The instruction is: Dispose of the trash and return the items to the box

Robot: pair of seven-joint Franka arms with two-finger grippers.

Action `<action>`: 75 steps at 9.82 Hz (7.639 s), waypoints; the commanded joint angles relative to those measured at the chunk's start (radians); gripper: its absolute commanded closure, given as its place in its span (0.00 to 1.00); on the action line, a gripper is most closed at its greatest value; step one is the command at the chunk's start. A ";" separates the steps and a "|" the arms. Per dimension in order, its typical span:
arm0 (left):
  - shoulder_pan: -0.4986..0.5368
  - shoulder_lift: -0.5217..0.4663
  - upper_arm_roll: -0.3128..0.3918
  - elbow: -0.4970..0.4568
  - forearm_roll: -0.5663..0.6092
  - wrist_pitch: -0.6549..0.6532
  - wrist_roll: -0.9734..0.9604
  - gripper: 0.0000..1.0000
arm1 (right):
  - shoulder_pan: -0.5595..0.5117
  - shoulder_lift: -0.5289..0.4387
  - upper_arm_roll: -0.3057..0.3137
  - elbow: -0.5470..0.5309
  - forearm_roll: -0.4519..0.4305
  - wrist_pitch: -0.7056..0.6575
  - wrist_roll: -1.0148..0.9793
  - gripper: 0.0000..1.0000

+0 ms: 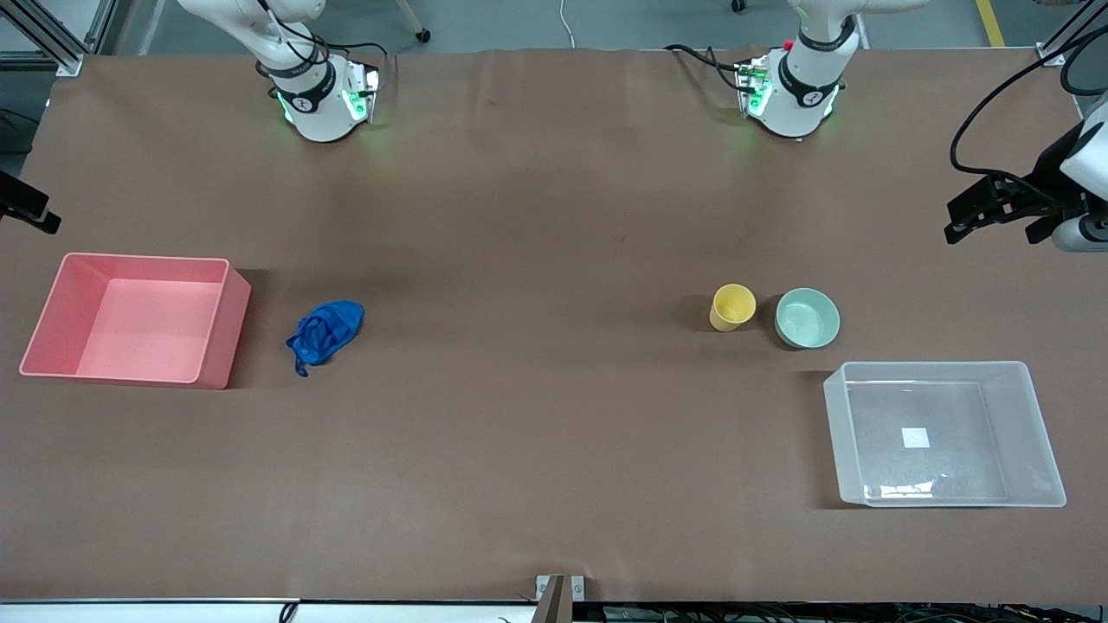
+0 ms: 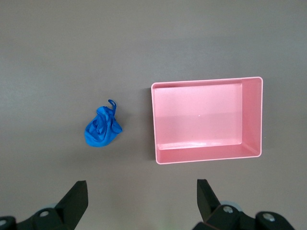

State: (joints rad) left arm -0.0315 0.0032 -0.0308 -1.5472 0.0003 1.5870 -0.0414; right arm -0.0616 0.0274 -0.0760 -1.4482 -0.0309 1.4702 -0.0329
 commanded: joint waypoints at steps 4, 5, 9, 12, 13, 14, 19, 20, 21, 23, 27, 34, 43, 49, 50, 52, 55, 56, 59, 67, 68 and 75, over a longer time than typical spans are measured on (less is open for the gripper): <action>-0.007 0.020 0.012 -0.021 -0.014 -0.009 0.009 0.00 | -0.003 -0.007 0.001 -0.003 0.009 -0.007 -0.008 0.00; -0.008 0.033 0.015 -0.030 -0.010 0.001 -0.003 0.00 | -0.001 -0.007 0.001 -0.003 0.009 -0.007 -0.008 0.00; -0.002 0.072 0.015 -0.262 -0.011 0.266 0.011 0.00 | 0.133 0.022 0.001 -0.284 0.009 0.237 0.065 0.00; 0.004 0.078 0.015 -0.549 -0.016 0.598 0.008 0.00 | 0.203 0.099 0.001 -0.611 0.008 0.687 0.139 0.00; 0.004 0.086 0.015 -0.658 -0.016 0.726 0.000 0.00 | 0.206 0.152 0.001 -0.686 0.008 0.837 0.139 0.00; 0.004 0.127 0.015 -0.735 -0.016 0.857 0.002 0.00 | 0.209 0.226 0.001 -0.734 0.009 0.980 0.139 0.00; 0.007 0.322 0.015 -0.781 -0.016 1.057 0.012 0.01 | 0.215 0.367 0.004 -0.759 0.009 1.148 0.150 0.23; 0.005 0.351 0.015 -0.781 -0.014 1.100 0.012 0.15 | 0.215 0.374 0.010 -0.764 0.009 1.153 0.150 0.46; 0.005 0.353 0.015 -0.786 -0.016 1.102 0.006 0.60 | 0.221 0.379 0.015 -0.764 0.011 1.154 0.153 0.73; 0.005 0.347 0.015 -0.806 -0.014 1.102 0.014 0.93 | 0.249 0.384 0.018 -0.764 0.046 1.154 0.212 0.99; 0.018 0.201 0.017 -0.838 -0.013 0.980 0.064 1.00 | 0.259 0.306 0.016 -0.653 0.045 0.934 0.278 0.99; 0.018 0.376 0.110 -0.307 -0.040 0.817 0.136 0.99 | -0.059 0.209 -0.005 -0.173 -0.073 0.265 -0.183 0.99; 0.032 0.828 0.213 0.116 -0.241 0.725 0.301 0.82 | -0.268 0.374 -0.001 -0.592 -0.096 0.969 -0.278 0.08; 0.006 0.487 0.183 -0.066 -0.201 0.625 0.299 0.00 | -0.045 0.137 0.025 -0.445 -0.060 0.555 0.061 0.00; 0.005 0.375 0.155 -0.177 -0.201 0.625 0.281 0.00 | -0.025 0.090 0.028 -0.445 -0.053 0.549 0.099 0.00; 0.009 0.199 0.082 -0.377 -0.200 0.625 0.243 0.00 | -0.003 -0.036 0.030 -0.414 0.024 0.405 0.140 0.00; 0.010 0.101 -0.024 -0.581 -0.166 0.626 0.233 0.00 | -0.038 -0.080 0.012 -0.148 0.046 0.059 0.133 0.00; 0.010 0.109 -0.047 -0.612 -0.166 0.633 0.235 0.00 | -0.040 -0.075 0.012 -0.100 0.043 0.017 0.125 0.00; 0.005 0.220 -0.124 -0.614 -0.166 0.683 0.235 0.00 | -0.030 -0.073 0.018 -0.101 0.042 0.024 0.125 0.00; 0.001 0.403 -0.204 -0.605 -0.166 0.824 0.247 1.00 | 0.022 -0.046 0.022 -0.015 0.026 0.001 0.087 0.00; 0.001 0.409 -0.208 -0.605 -0.166 0.832 0.250 1.00 | 0.020 -0.047 0.021 -0.015 0.011 0.001 0.050 0.00; 0.015 0.398 -0.066 -0.190 -0.171 0.425 0.400 1.00 | 0.005 -0.046 0.016 -0.015 0.019 0.001 0.054 0.00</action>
State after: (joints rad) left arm -0.0229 0.3309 -0.1477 -1.8664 -0.1823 2.0920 0.2993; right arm -0.0478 -0.0264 -0.0628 -1.4832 -0.0127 1.4860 0.0261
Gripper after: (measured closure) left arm 0.969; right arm 0.000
